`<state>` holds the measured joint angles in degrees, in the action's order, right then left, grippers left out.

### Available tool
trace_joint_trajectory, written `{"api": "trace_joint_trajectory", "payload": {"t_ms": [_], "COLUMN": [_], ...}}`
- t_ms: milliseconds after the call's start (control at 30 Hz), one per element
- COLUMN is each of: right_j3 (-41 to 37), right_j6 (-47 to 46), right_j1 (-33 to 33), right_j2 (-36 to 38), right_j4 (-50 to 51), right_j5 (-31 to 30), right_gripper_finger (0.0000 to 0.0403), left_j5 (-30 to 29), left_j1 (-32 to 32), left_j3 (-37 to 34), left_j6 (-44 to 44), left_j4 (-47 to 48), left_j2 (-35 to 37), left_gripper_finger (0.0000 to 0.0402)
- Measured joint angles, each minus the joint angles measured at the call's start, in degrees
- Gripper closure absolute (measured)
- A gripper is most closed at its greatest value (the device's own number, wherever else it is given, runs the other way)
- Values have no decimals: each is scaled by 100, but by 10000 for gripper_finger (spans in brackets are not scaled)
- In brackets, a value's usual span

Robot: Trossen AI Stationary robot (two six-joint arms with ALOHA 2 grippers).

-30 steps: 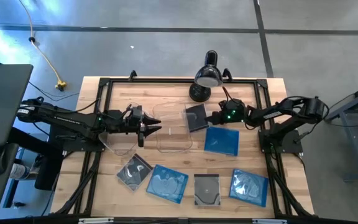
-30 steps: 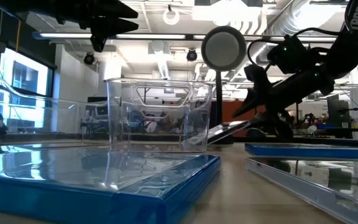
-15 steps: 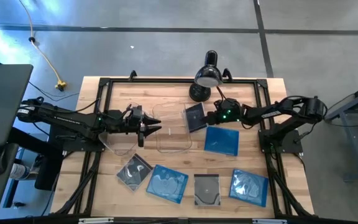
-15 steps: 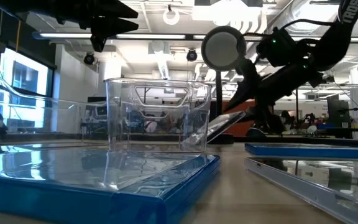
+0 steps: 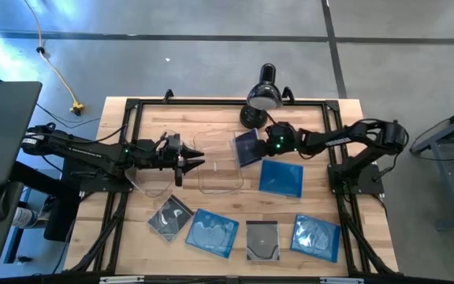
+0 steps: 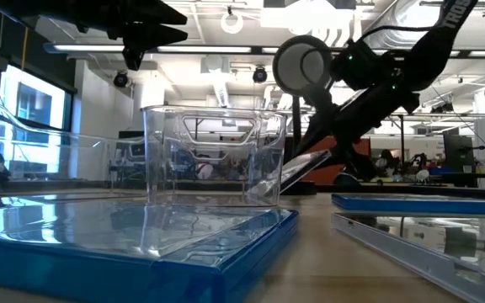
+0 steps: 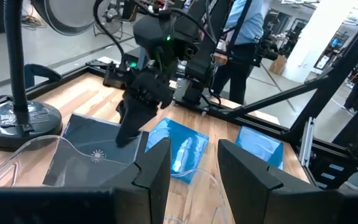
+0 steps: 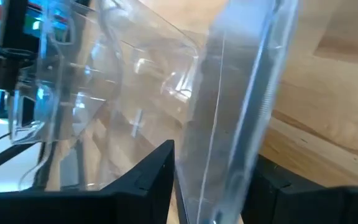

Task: Pick & place jewel cases by type
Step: Put the top black CD case into the right transparent bin

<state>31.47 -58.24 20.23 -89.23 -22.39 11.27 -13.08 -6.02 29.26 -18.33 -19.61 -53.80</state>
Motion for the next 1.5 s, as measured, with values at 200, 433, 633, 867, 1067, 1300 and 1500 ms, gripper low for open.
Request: {"api": "trace_joint_trajectory", "payload": {"t_ms": [200,433,633,867,1067,1300,1500], "right_j3": [32,32,32,32,32,32,32], "right_j6": [-185,-236,-326,-325,-309,-306,-285], "right_j1": [-336,-643,-652,-639,-639,-637,-641], "right_j2": [-459,-494,-492,-490,-482,-477,-448], "right_j4": [-375,-504,-447,-446,-462,-491,-486], "right_j5": [-207,-500,-671,-692,-650,-562,-496], "right_gripper_finger": [266,266,266,305,349,374,377], "left_j5": [32,51,55,59,61,64,63], "left_j1": [0,0,0,0,-1,-2,-2], "left_j3": [0,0,0,0,0,0,0], "left_j6": [0,0,-17,-17,-15,-17,-15], "left_j4": [10,12,12,14,24,47,115], "left_j2": [0,0,0,0,0,-2,-2], "left_gripper_finger": [270,270,270,270,270,270,270]}}
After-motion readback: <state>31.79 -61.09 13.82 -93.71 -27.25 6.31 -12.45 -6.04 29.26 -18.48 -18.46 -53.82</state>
